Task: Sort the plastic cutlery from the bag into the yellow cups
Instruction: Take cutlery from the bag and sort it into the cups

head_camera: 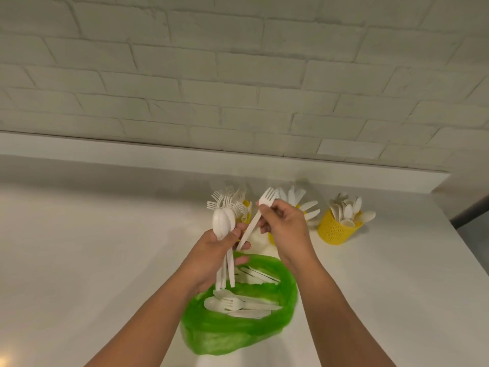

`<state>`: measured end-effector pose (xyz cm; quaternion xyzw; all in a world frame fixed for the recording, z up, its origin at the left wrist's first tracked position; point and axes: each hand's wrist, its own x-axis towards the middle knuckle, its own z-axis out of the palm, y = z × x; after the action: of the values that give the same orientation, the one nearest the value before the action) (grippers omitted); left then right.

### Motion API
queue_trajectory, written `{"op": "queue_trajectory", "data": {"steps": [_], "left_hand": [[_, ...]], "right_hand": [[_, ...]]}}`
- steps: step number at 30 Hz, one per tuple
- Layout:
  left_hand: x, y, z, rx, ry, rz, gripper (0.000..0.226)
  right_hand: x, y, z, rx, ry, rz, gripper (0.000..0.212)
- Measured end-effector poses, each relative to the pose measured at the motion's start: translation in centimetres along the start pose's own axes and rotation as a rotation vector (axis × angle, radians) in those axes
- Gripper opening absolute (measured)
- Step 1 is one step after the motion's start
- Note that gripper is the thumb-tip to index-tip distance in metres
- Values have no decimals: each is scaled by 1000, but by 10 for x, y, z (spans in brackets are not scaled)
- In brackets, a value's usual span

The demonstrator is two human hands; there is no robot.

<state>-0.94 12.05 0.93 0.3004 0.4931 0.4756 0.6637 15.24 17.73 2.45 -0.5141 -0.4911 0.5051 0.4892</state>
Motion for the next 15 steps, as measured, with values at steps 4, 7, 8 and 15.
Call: {"op": "queue_trajectory", "data": {"steps": [4,7,8,15], "left_hand": [[-2,2,-23,-74,214,15,23],[-7,7,-36,-61,235,12,21],[-9,9,-38,-77,224,7,16],[-18,26,-34,-192,33,-23,10]], "right_hand": [[17,-6,1,98,195,-103,12],[24,-10,7,34,215,-227,17],[26,-9,10,-28,197,-258,17],[32,10,22,-404,73,-421,11]]}}
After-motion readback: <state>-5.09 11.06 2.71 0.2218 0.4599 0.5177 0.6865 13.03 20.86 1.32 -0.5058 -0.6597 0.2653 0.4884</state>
